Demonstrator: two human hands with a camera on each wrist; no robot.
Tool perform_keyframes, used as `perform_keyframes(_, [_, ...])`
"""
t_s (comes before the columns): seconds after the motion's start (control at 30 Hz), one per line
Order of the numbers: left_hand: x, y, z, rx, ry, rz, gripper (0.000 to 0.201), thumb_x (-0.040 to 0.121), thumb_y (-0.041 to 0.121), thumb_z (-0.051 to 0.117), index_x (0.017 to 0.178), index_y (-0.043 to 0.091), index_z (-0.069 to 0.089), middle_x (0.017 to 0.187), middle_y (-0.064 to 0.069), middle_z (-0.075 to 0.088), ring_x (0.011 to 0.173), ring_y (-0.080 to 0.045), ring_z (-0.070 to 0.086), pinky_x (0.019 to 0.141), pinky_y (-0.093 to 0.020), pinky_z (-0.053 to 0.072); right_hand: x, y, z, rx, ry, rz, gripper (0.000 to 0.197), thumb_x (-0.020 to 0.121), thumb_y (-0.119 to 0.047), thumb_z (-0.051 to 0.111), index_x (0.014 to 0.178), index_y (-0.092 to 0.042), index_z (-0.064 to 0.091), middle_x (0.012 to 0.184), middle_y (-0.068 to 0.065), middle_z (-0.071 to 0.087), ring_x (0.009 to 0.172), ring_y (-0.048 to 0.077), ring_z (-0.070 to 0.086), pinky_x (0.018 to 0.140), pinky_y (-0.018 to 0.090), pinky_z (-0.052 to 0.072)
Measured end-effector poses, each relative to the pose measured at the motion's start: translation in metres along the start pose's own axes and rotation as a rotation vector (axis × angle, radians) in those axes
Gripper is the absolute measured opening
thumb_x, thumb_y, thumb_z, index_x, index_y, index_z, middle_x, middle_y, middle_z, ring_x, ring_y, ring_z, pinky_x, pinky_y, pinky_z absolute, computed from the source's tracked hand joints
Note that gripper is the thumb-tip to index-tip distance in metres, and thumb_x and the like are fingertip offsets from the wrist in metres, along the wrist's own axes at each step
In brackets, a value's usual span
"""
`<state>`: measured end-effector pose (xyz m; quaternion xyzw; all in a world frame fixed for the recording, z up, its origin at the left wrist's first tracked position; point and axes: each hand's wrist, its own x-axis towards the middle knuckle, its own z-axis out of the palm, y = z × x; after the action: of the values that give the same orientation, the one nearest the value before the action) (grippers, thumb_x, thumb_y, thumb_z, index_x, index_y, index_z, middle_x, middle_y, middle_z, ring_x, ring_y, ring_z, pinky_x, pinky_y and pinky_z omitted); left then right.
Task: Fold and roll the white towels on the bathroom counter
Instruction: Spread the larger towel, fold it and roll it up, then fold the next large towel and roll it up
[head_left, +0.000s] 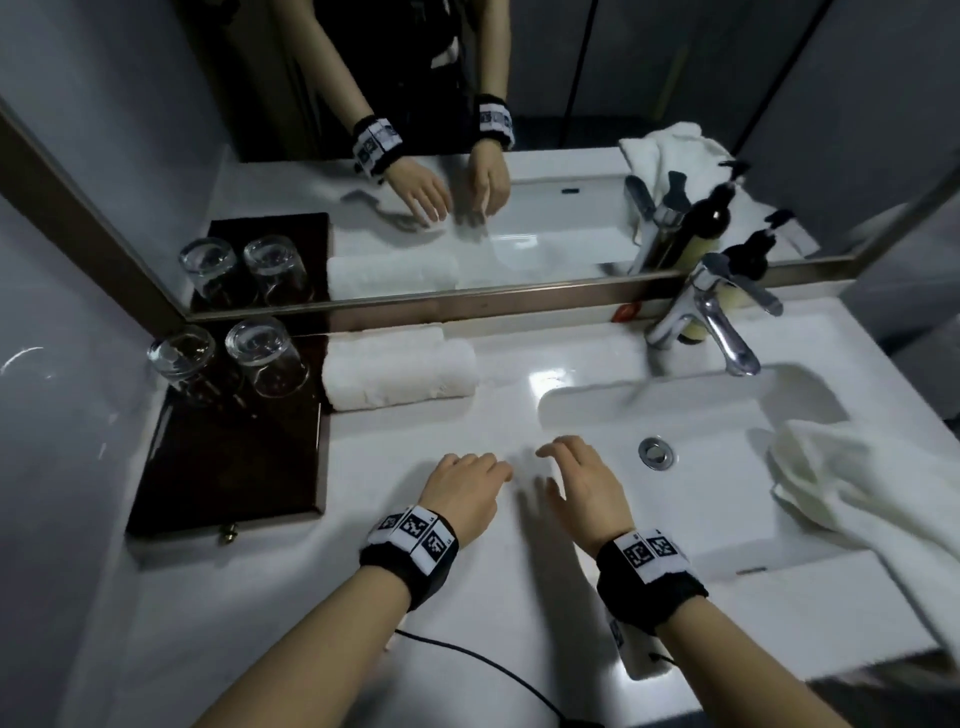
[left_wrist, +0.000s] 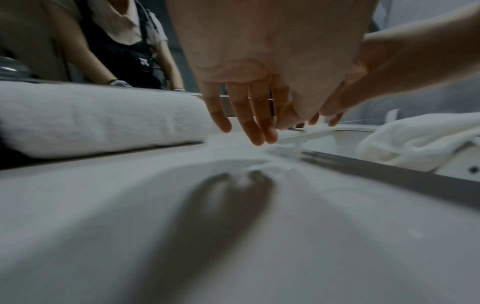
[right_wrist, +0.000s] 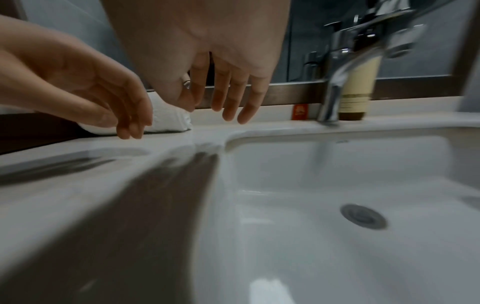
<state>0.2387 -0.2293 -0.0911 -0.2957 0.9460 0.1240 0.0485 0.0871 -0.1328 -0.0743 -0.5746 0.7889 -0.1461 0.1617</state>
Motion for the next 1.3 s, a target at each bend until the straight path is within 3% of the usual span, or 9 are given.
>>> perform_keyframes(0.13, [0.011, 0.041, 0.016, -0.065, -0.053, 0.125, 0.038, 0.088, 0.011, 0.041, 0.124, 0.023, 0.047, 0.123, 0.004, 0.054, 0.112, -0.019, 0.05, 0.096, -0.032, 0.029, -0.049, 0.036, -0.008, 0.019, 0.086, 0.131, 0.036, 0.083, -0.006, 0.055, 0.119, -0.012, 0.057, 0.122, 0.005, 0.053, 0.105, 0.026, 0.054, 0.079, 0.037, 0.048])
perform_keyframes(0.37, [0.039, 0.113, 0.023, -0.074, -0.065, 0.279, 0.042, 0.084, 0.006, 0.04, 0.119, 0.027, 0.052, 0.114, 0.008, 0.059, 0.106, -0.015, 0.053, 0.091, -0.028, 0.032, -0.111, 0.128, -0.057, 0.055, 0.303, 0.42, 0.036, 0.082, -0.006, 0.056, 0.118, -0.011, 0.057, 0.125, 0.008, 0.05, 0.114, 0.027, 0.048, 0.086, 0.034, 0.044])
perform_keyframes(0.47, [0.055, 0.148, 0.022, -0.072, -0.062, 0.299, 0.043, 0.084, 0.005, 0.04, 0.117, 0.028, 0.053, 0.113, 0.01, 0.06, 0.105, -0.014, 0.054, 0.09, -0.027, 0.033, -0.136, 0.169, -0.082, 0.051, 0.373, 0.503, 0.036, 0.083, -0.006, 0.055, 0.118, -0.012, 0.057, 0.125, 0.008, 0.05, 0.113, 0.027, 0.049, 0.082, 0.035, 0.045])
perform_keyframes(0.67, [0.088, 0.246, 0.026, -0.124, -0.174, 0.298, 0.037, 0.086, 0.008, 0.042, 0.115, 0.028, 0.054, 0.116, 0.01, 0.059, 0.105, -0.018, 0.056, 0.087, -0.029, 0.041, -0.196, 0.253, -0.111, 0.061, 0.392, 0.584, 0.035, 0.083, -0.007, 0.056, 0.117, -0.01, 0.057, 0.122, 0.009, 0.052, 0.111, 0.027, 0.049, 0.089, 0.037, 0.044])
perform_keyframes(0.9, [0.118, 0.357, 0.05, -0.14, -0.283, 0.366, 0.038, 0.088, 0.011, 0.038, 0.119, 0.028, 0.051, 0.123, 0.007, 0.055, 0.107, -0.021, 0.055, 0.088, -0.029, 0.04, -0.25, 0.343, -0.129, 0.039, 0.491, 0.747, 0.041, 0.081, -0.009, 0.061, 0.121, -0.005, 0.054, 0.128, 0.015, 0.048, 0.119, 0.034, 0.044, 0.099, 0.042, 0.039])
perform_keyframes(1.03, [0.13, 0.397, 0.068, -0.374, -0.342, 0.298, 0.035, 0.087, 0.015, 0.046, 0.121, 0.024, 0.048, 0.123, 0.005, 0.054, 0.101, -0.015, 0.057, 0.087, -0.024, 0.042, -0.273, 0.381, -0.131, 0.31, 0.547, 0.912, 0.065, 0.078, -0.005, 0.063, 0.137, -0.002, 0.037, 0.142, 0.019, 0.034, 0.129, 0.035, 0.038, 0.109, 0.04, 0.032])
perform_keyframes(1.13, [0.147, 0.419, 0.08, -0.402, -0.292, 0.24, 0.044, 0.086, 0.018, 0.054, 0.128, 0.014, 0.044, 0.131, -0.006, 0.047, 0.116, -0.023, 0.05, 0.099, -0.034, 0.041, -0.28, 0.396, -0.126, 0.524, 0.536, 0.962, 0.078, 0.076, -0.014, 0.07, 0.142, -0.011, 0.029, 0.141, 0.013, 0.041, 0.126, 0.028, 0.045, 0.102, 0.034, 0.038])
perform_keyframes(1.2, [0.161, 0.428, 0.084, -0.345, -0.281, 0.093, 0.055, 0.088, 0.03, 0.054, 0.137, 0.013, 0.035, 0.138, -0.009, 0.043, 0.125, -0.029, 0.043, 0.103, -0.04, 0.037, -0.278, 0.401, -0.121, 0.63, 0.524, 0.98, 0.088, 0.073, -0.017, 0.076, 0.144, -0.013, 0.023, 0.135, 0.01, 0.05, 0.117, 0.023, 0.052, 0.093, 0.026, 0.04])
perform_keyframes(1.3, [0.18, 0.436, 0.091, -0.334, -0.407, -0.107, 0.065, 0.089, 0.049, 0.047, 0.141, 0.015, 0.027, 0.139, -0.011, 0.047, 0.126, -0.034, 0.044, 0.103, -0.042, 0.037, -0.272, 0.404, -0.113, 0.743, 0.501, 1.069, 0.094, 0.068, -0.022, 0.081, 0.143, -0.012, 0.024, 0.129, 0.01, 0.055, 0.108, 0.024, 0.055, 0.087, 0.027, 0.043])
